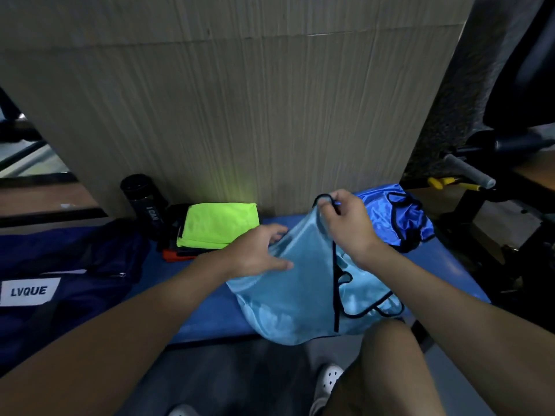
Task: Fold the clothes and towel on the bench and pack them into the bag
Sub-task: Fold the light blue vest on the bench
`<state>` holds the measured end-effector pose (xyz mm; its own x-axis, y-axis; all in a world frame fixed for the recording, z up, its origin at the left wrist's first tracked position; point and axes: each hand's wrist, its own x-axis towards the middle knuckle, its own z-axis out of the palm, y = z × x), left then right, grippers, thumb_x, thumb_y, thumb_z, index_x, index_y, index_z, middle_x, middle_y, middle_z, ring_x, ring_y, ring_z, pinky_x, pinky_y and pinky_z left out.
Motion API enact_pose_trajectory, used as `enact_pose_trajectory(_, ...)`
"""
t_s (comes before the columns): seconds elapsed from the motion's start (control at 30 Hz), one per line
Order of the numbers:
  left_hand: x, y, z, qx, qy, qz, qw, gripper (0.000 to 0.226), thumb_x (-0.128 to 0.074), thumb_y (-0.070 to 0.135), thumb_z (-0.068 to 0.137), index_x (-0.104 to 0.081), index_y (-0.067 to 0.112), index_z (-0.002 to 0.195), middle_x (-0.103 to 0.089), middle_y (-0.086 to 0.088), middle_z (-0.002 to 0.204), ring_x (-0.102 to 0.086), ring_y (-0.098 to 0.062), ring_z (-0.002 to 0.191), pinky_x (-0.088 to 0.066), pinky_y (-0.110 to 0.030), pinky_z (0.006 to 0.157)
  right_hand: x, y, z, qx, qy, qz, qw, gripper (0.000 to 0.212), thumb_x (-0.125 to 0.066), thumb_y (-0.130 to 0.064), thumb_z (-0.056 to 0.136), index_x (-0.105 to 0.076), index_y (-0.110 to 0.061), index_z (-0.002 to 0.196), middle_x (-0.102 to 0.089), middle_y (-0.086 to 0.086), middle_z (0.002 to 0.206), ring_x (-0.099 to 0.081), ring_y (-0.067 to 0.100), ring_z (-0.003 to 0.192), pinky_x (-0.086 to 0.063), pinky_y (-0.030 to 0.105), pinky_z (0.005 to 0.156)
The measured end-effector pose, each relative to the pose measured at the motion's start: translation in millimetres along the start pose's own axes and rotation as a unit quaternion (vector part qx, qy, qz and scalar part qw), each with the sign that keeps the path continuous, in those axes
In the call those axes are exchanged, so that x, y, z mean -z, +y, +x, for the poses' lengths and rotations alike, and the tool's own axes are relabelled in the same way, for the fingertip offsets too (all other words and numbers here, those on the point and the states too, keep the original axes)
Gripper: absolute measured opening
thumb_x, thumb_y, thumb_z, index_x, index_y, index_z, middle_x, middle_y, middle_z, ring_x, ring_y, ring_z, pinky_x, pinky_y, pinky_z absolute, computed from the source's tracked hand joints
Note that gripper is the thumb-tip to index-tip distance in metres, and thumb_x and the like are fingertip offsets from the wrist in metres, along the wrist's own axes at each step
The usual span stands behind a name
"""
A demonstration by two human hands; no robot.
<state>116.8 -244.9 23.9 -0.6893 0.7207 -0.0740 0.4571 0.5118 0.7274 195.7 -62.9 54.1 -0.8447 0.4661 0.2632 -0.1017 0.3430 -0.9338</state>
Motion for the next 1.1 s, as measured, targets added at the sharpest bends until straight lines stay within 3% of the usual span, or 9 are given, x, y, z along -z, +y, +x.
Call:
enact_pose_trajectory(0.1,-12.5,-15.8,-0.2,0.01,0.073,0.117,0.99,0.02,-0.08,0.024,0.078,-0.068,0.016,0.092,-0.07,0.002,0.086,-0.068,-0.018,0.082,-0.055,-0.039,0.077,11.0,-1.7,2.3,0.008,0.024,-0.013,1.0,0.023,-0.053,-0.021,0.1,-0.05,-0.02,0.077,-0.045,-0.007,0.062,-0.041,-0.001,0.049,-0.034,0.015,0.053)
enact_pose_trajectory(0.2,-18.6,-20.4,-0.1,0.026,0.132,0.14,0.981,0.028,-0.075,0.023,0.085,-0.057,0.017,0.064,-0.058,0.001,0.064,-0.056,-0.018,0.064,-0.042,-0.033,0.06,27.9,8.5,3.1,-0.004,0.071,-0.068,0.995,0.015,-0.051,-0.02,0.1,-0.053,-0.012,0.087,-0.048,-0.004,0.067,-0.047,0.008,0.061,-0.038,0.024,0.06)
enact_pose_trajectory(0.27,-17.3,-17.1,2.8,0.017,0.155,0.098,0.983,0.024,-0.073,0.022,0.086,-0.062,0.015,0.065,-0.061,0.0,0.062,-0.053,-0.015,0.061,-0.041,-0.033,0.058,38.7,20.6,2.2,-0.033,0.078,-0.167,0.982,0.012,-0.054,-0.018,0.097,-0.052,-0.009,0.104,-0.055,0.0,0.084,-0.055,0.022,0.082,-0.042,0.034,0.074)
enact_pose_trajectory(0.33,-12.8,-6.8,9.3,-0.008,0.166,0.048,0.985,0.016,-0.073,0.019,0.086,-0.069,0.013,0.072,-0.067,-0.003,0.065,-0.055,-0.01,0.06,-0.045,-0.034,0.059,41.1,27.3,-3.7,-0.014,0.047,-0.32,0.946,0.043,-0.064,-0.028,0.09,-0.046,-0.013,0.126,-0.051,0.005,0.117,-0.046,0.03,0.117,-0.036,0.044,0.097)
enact_pose_trajectory(0.43,-4.3,25.2,19.2,-0.055,0.161,-0.017,0.985,0.01,-0.07,0.011,0.086,-0.071,0.011,0.076,-0.071,-0.003,0.069,-0.056,-0.005,0.059,-0.046,-0.03,0.058,25.4,20.9,-12.1,0.116,-0.085,-0.371,0.918,0.07,-0.074,-0.05,0.077,-0.046,-0.028,0.137,-0.044,-0.009,0.132,-0.029,0.015,0.132,-0.017,0.041,0.107)
enact_pose_trajectory(0.57,5.4,57.2,21.8,-0.098,0.148,-0.065,0.982,0.008,-0.072,0.007,0.086,-0.071,0.014,0.081,-0.071,-0.001,0.072,-0.059,-0.005,0.061,-0.047,-0.025,0.06,13.4,15.1,-6.7,0.159,-0.091,-0.303,0.935,0.008,-0.068,-0.028,0.088,-0.064,-0.021,0.091,-0.059,-0.009,0.08,-0.055,0.02,0.089,-0.037,0.044,0.096)
enact_pose_trajectory(0.7,0.7,43.1,9.2,-0.079,0.093,-0.062,0.991,0.006,-0.074,0.002,0.085,-0.069,0.004,0.084,-0.062,0.003,0.067,-0.052,-0.001,0.058,-0.042,-0.017,0.059,26.5,-1.9,5.4,0.116,-0.036,-0.162,0.979,0.019,-0.058,-0.007,0.09,-0.054,-0.022,0.08,-0.059,-0.002,0.069,-0.054,0.018,0.067,-0.043,0.03,0.065)
enact_pose_trajectory(0.9,-17.2,49.7,-13.7,-0.068,0.037,-0.169,0.983,0.019,-0.079,0.008,0.082,-0.07,0.006,0.099,-0.074,-0.003,0.098,-0.067,-0.004,0.086,-0.05,-0.015,0.082,39.8,-45.7,10.9,0.118,-0.01,-0.112,0.987,0.014,-0.057,-0.01,0.089,-0.056,-0.018,0.077,-0.057,-0.001,0.067,-0.05,0.011,0.062,-0.041,0.03,0.059)
enact_pose_trajectory(1.1,-18.0,64.0,-16.1,-0.096,0.145,-0.162,0.971,0.026,-0.072,0.001,0.087,-0.063,0.019,0.07,-0.064,0.006,0.068,-0.054,-0.006,0.066,-0.044,-0.024,0.067,50.4,-61.1,3.2,0.095,0.028,-0.084,0.992,0.021,-0.059,-0.014,0.092,-0.052,-0.019,0.072,-0.049,-0.005,0.061,-0.044,0.011,0.057,-0.037,0.03,0.054)
